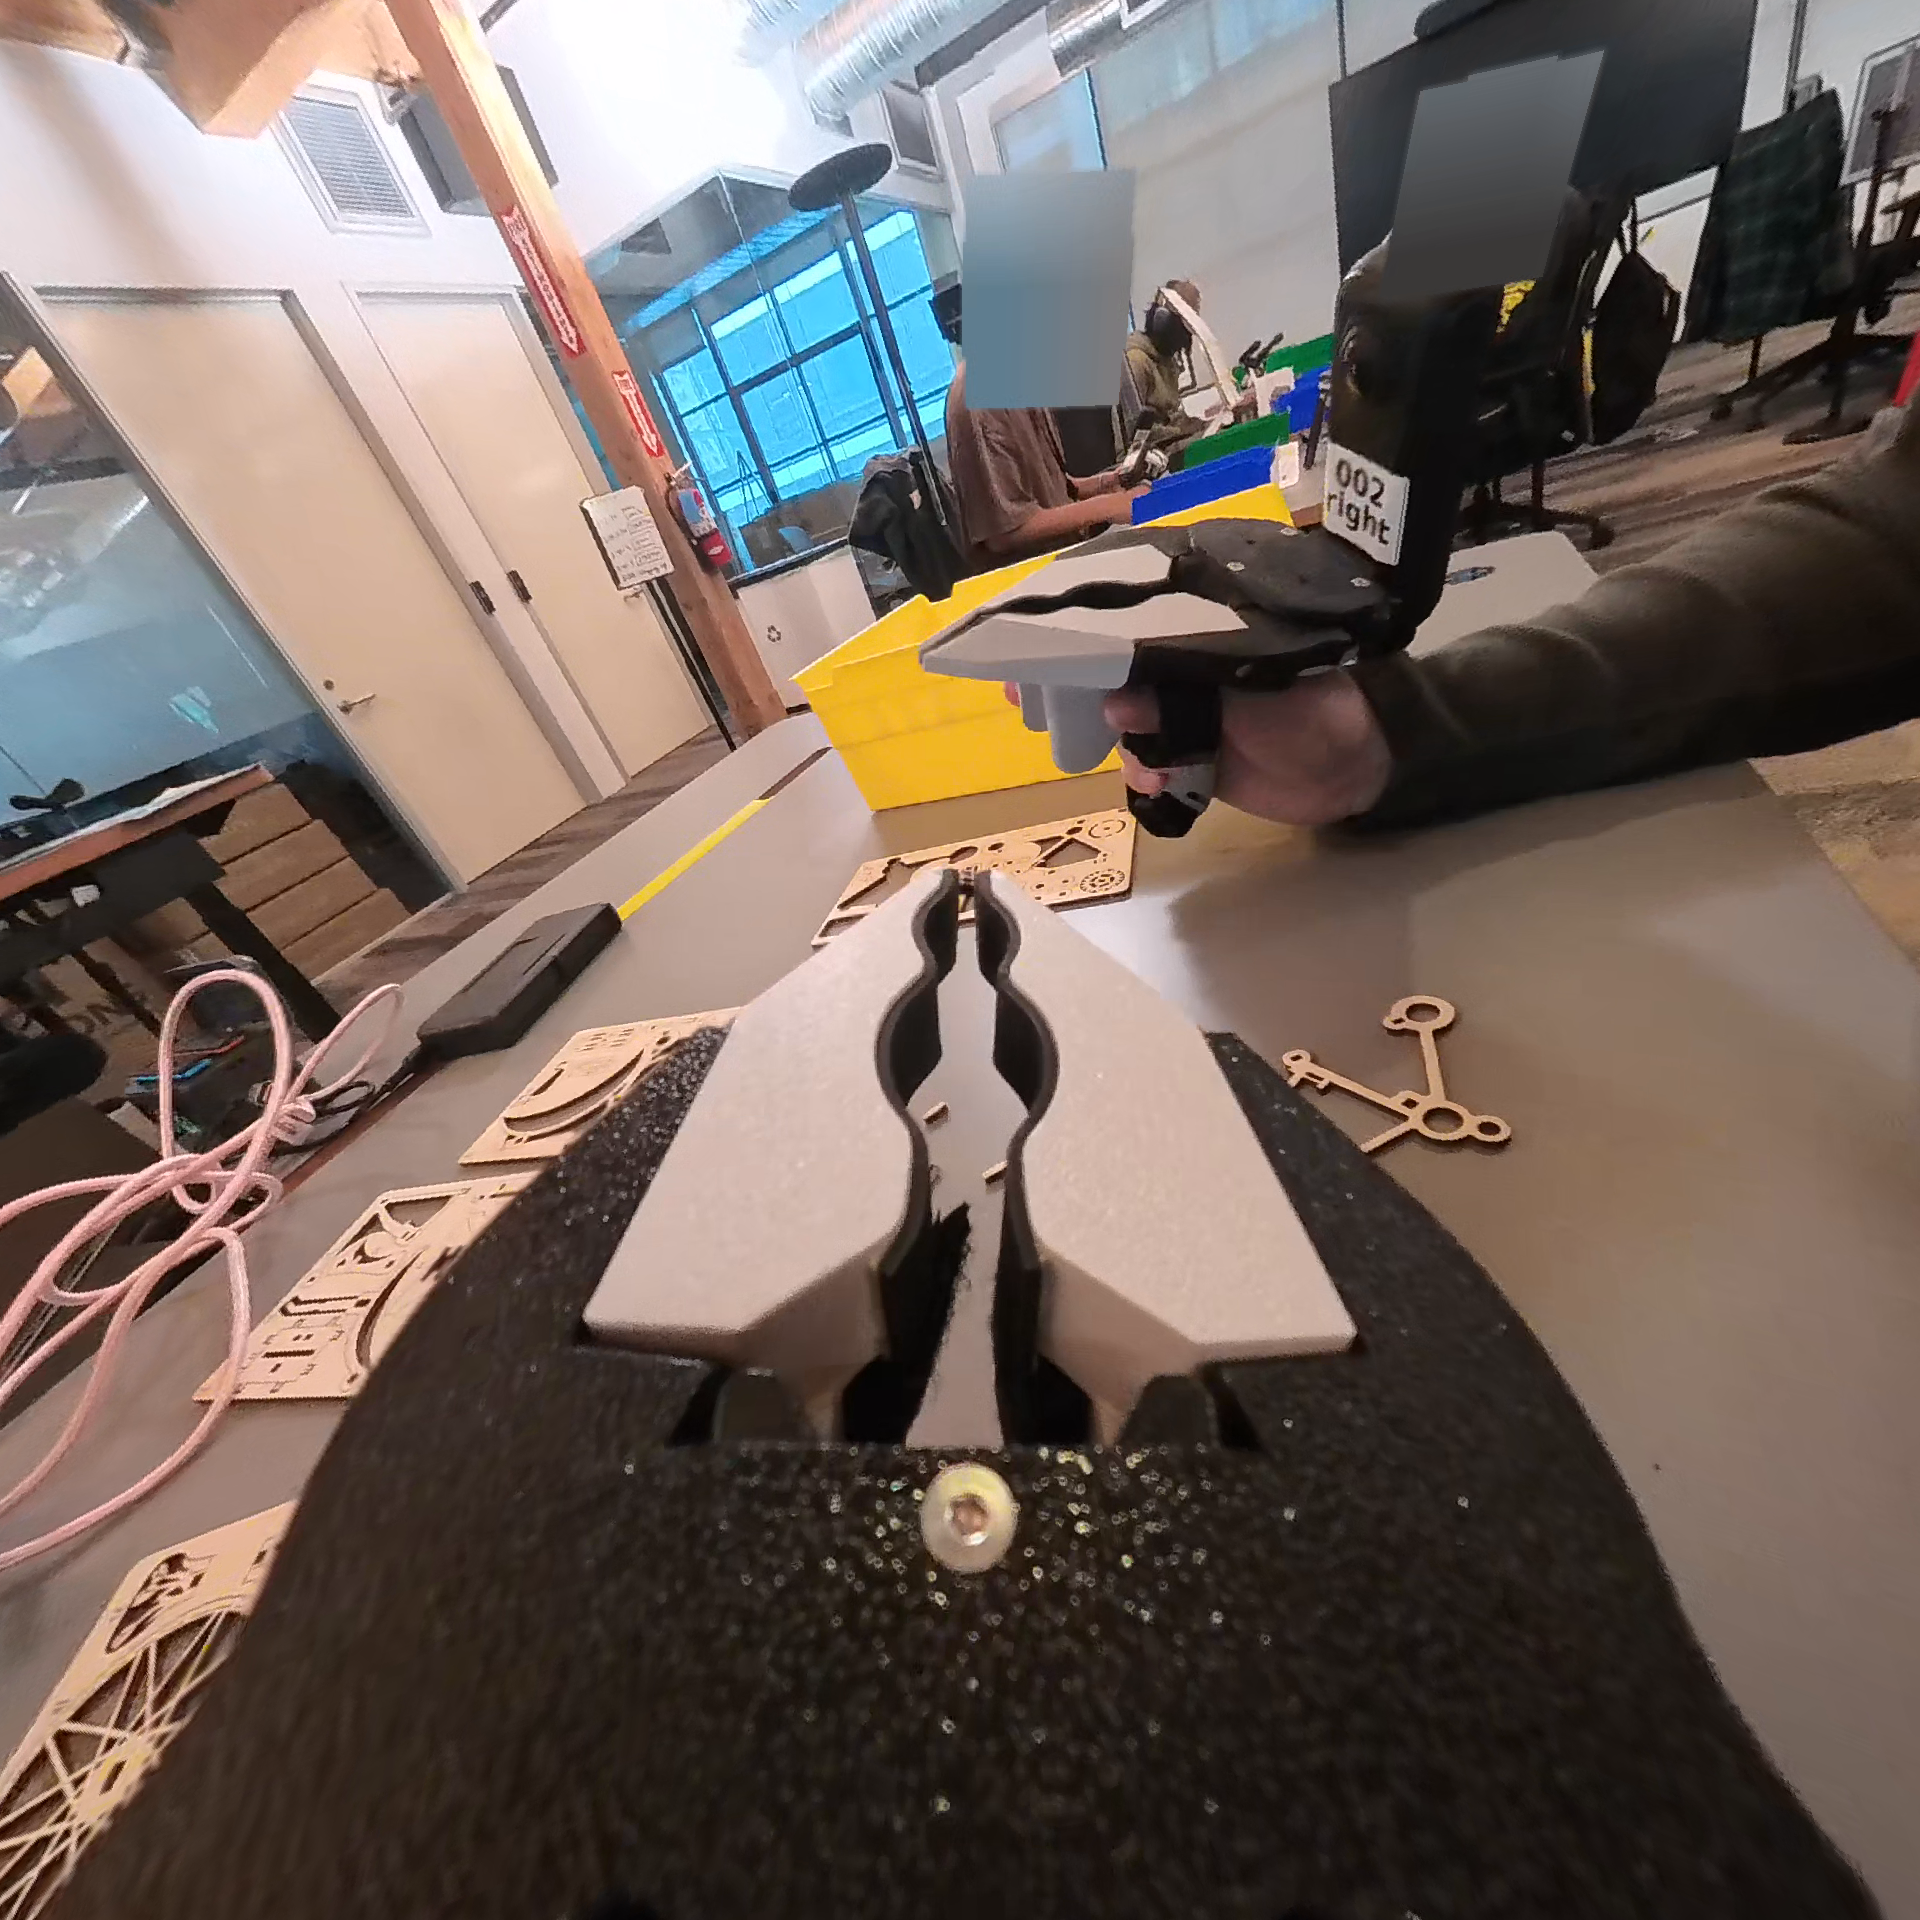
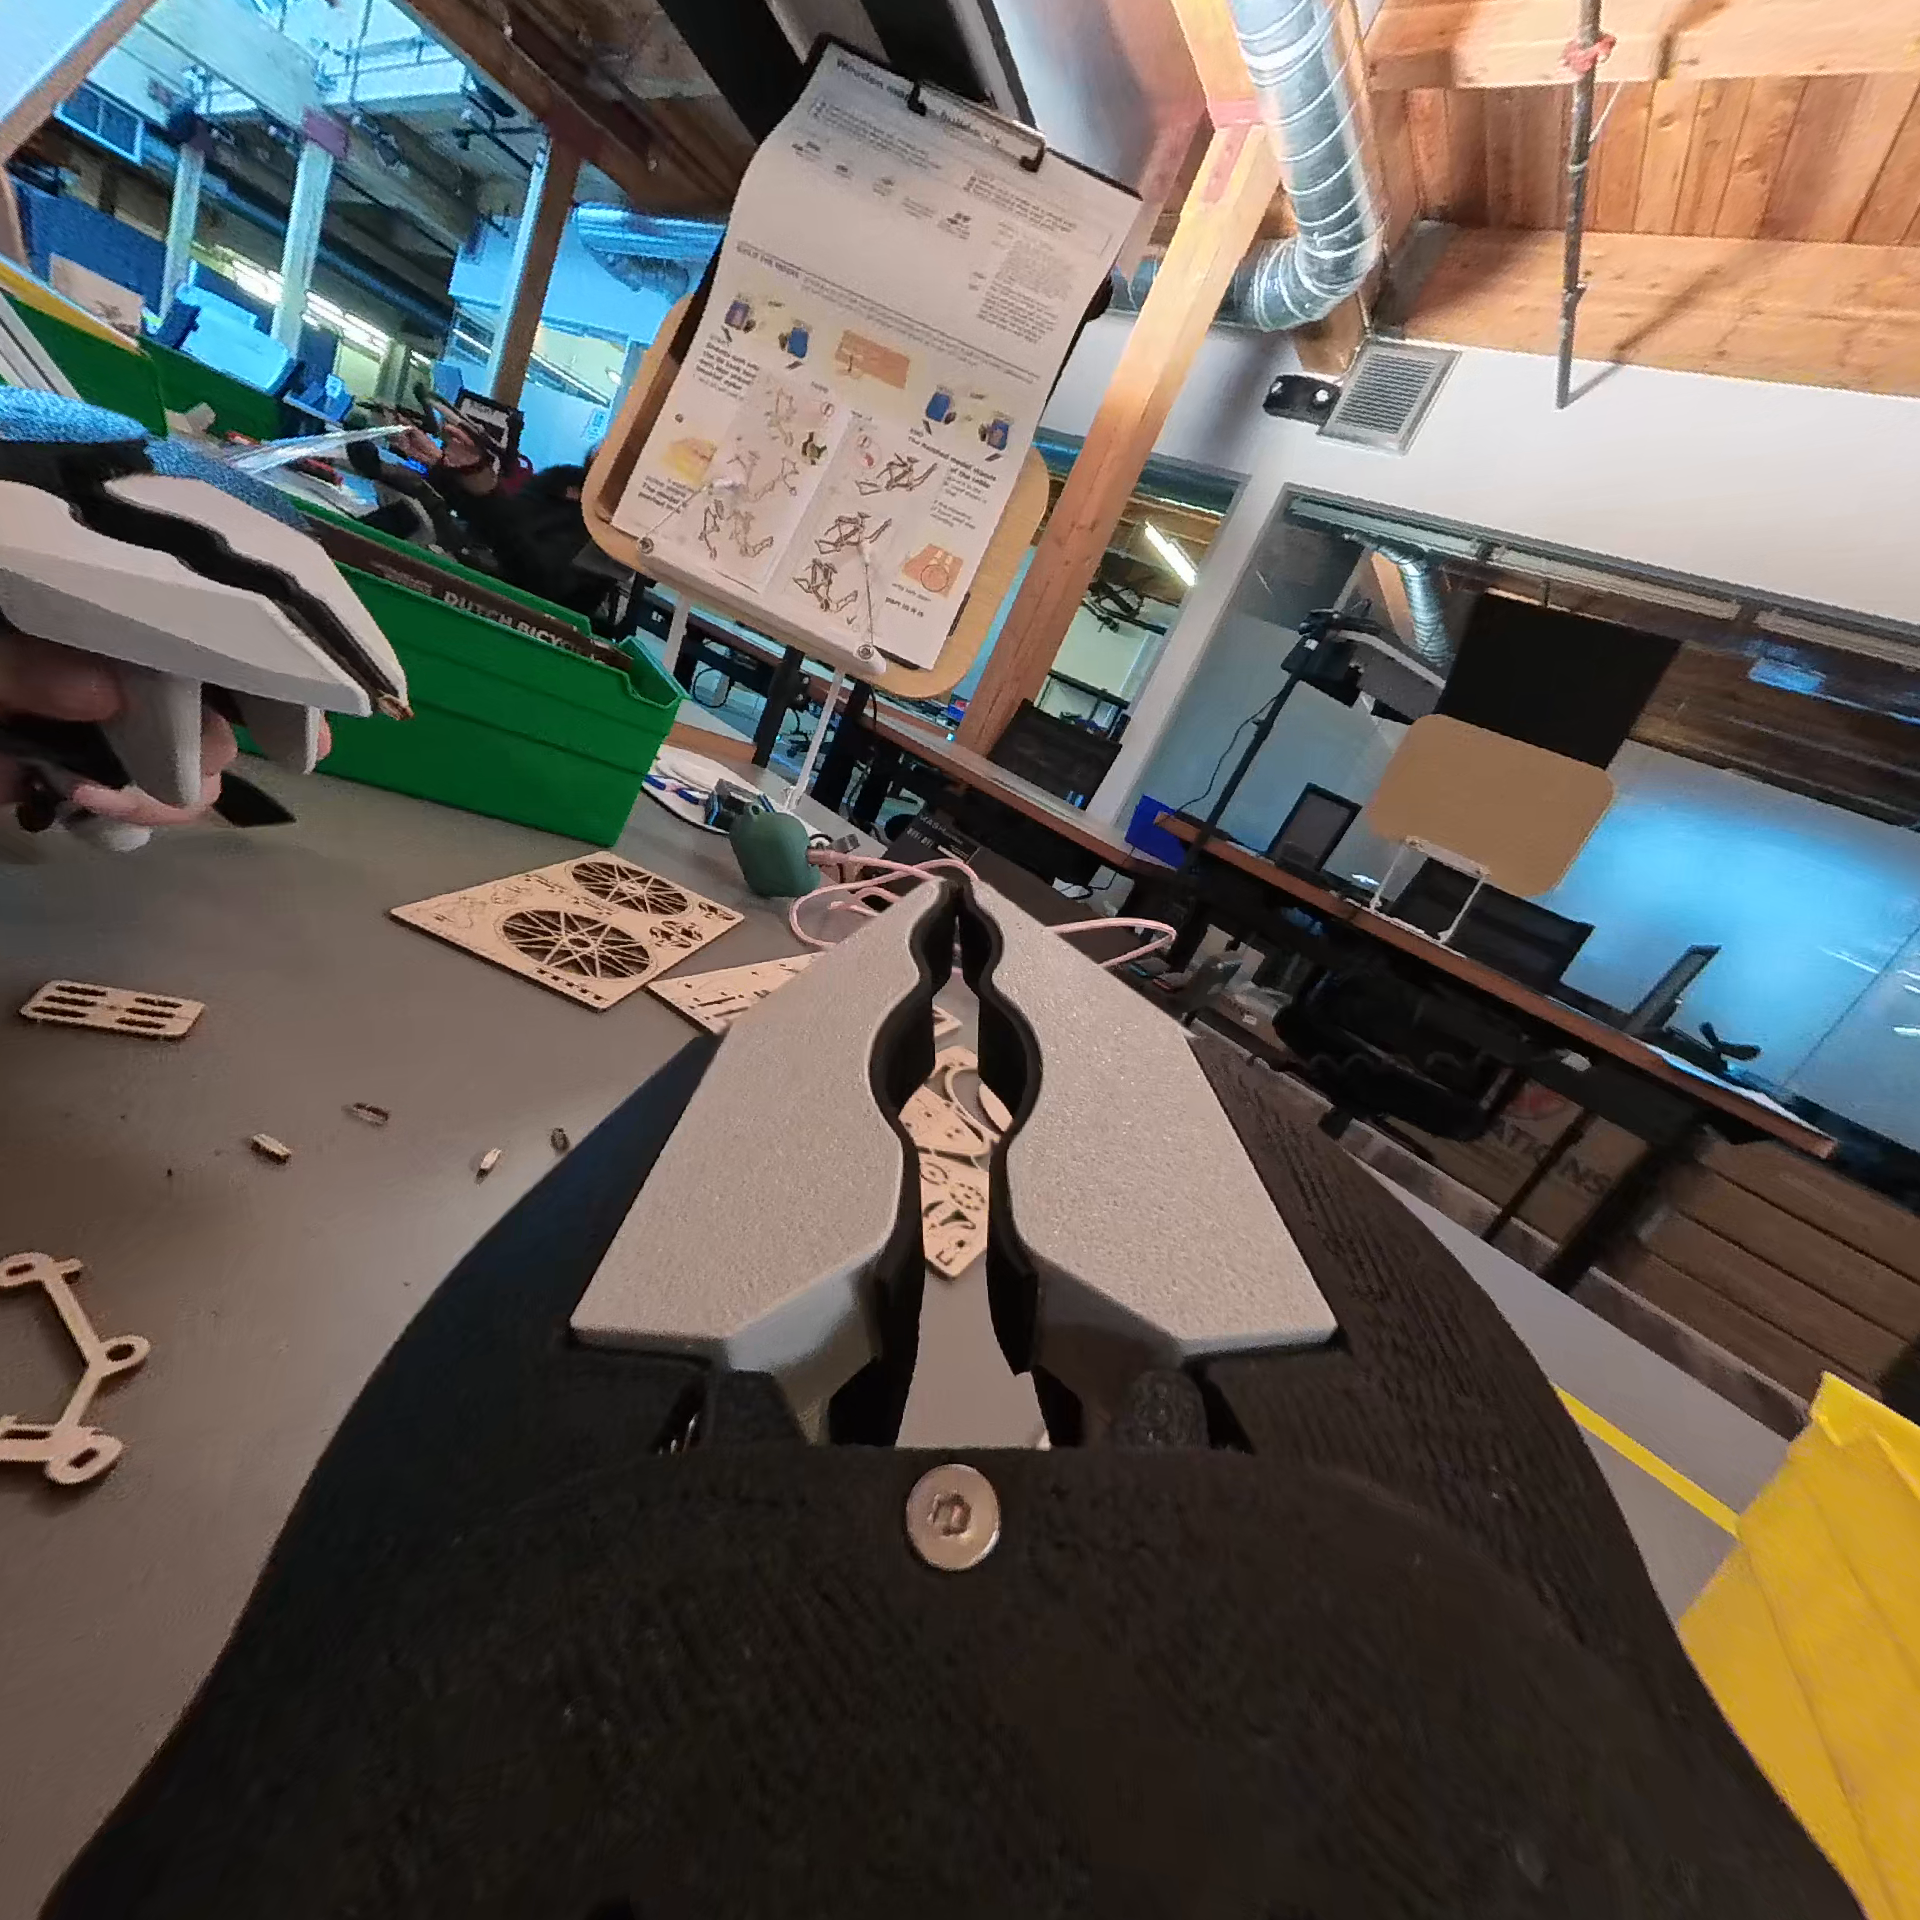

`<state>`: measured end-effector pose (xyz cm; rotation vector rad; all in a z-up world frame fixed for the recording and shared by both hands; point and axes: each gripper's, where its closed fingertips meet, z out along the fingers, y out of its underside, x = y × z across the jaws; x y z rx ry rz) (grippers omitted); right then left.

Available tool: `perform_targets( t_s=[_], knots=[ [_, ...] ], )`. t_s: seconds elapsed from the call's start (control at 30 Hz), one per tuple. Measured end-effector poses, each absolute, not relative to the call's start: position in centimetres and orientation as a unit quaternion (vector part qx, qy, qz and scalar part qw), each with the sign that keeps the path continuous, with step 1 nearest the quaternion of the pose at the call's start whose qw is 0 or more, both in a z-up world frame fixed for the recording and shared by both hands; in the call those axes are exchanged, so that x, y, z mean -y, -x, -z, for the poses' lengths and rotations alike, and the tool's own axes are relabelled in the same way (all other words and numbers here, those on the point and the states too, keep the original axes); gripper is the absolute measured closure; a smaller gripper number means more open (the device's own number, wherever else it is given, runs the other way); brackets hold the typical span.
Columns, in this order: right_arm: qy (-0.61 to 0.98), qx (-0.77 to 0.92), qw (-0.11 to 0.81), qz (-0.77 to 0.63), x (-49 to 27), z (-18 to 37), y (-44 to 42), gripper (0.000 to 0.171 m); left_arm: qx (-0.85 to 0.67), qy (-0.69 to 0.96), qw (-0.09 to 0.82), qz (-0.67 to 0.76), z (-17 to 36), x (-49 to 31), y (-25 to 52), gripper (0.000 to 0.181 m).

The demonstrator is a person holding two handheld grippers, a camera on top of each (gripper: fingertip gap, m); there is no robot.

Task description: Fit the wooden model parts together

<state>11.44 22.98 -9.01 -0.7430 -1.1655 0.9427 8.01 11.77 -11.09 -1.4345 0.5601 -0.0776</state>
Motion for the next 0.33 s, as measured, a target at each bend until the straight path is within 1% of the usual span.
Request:
perform_targets(
  t_s=[0.33],
  knots=[
    [0.323, 0.527, 0.676, -0.401, -22.88, 9.27, -11.37, 0.171, -0.253, 0.639, 0.725, 0.039, 11.08, -11.64, -8.04, 0.180]
  ],
)
